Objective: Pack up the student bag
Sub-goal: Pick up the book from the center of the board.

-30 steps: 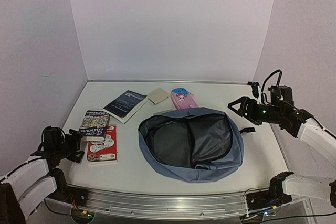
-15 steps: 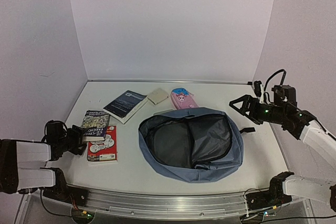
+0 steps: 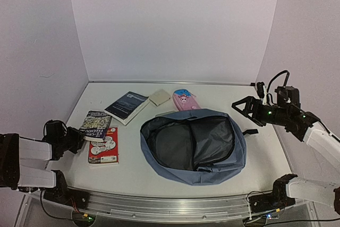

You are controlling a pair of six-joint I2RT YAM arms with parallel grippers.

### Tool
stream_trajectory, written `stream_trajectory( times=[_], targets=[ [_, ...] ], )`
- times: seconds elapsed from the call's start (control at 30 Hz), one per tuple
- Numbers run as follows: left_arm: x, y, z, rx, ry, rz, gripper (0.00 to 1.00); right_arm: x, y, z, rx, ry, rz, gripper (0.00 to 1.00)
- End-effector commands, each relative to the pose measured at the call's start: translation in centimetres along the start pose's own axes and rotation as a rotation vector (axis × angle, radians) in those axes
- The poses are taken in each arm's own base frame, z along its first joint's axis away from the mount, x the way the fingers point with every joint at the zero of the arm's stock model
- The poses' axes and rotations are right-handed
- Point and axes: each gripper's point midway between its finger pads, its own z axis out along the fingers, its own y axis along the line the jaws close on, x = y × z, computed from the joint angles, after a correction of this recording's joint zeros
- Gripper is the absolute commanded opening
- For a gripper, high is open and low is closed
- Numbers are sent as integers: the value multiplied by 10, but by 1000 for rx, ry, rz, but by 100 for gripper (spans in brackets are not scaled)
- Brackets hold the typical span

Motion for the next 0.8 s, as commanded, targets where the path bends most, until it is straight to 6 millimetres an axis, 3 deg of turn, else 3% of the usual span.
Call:
stream_trajectory(
  times=[0.0, 0.1, 0.2, 0.37, 0.5, 0.6, 0.77],
  targets=[
    [-31, -55, -10, 98, -100, 130, 10, -15, 12, -4, -31, -35, -23, 98],
    [-37, -75, -19, 132, -105, 161, 1, -16, 13, -4, -33, -35, -24, 98],
    [-39, -97, -30, 167, -103, 198, 0, -19, 15, -4, -32, -40, -29, 98],
    [-28, -165, -63, 300, -33, 409, 0, -22, 25, -2, -71, -17, -59, 98],
    [-23, -203, -95, 323, 0, 546, 0, -24, 32, 2, -105, 8, -69, 98],
    [-4, -232, -119, 431, 79, 636, 0, -27, 38, 5, -128, 24, -71, 98],
    [33, -262, -149, 605, 279, 734, 0, -23, 53, 9, -207, 81, -76, 98]
  ],
)
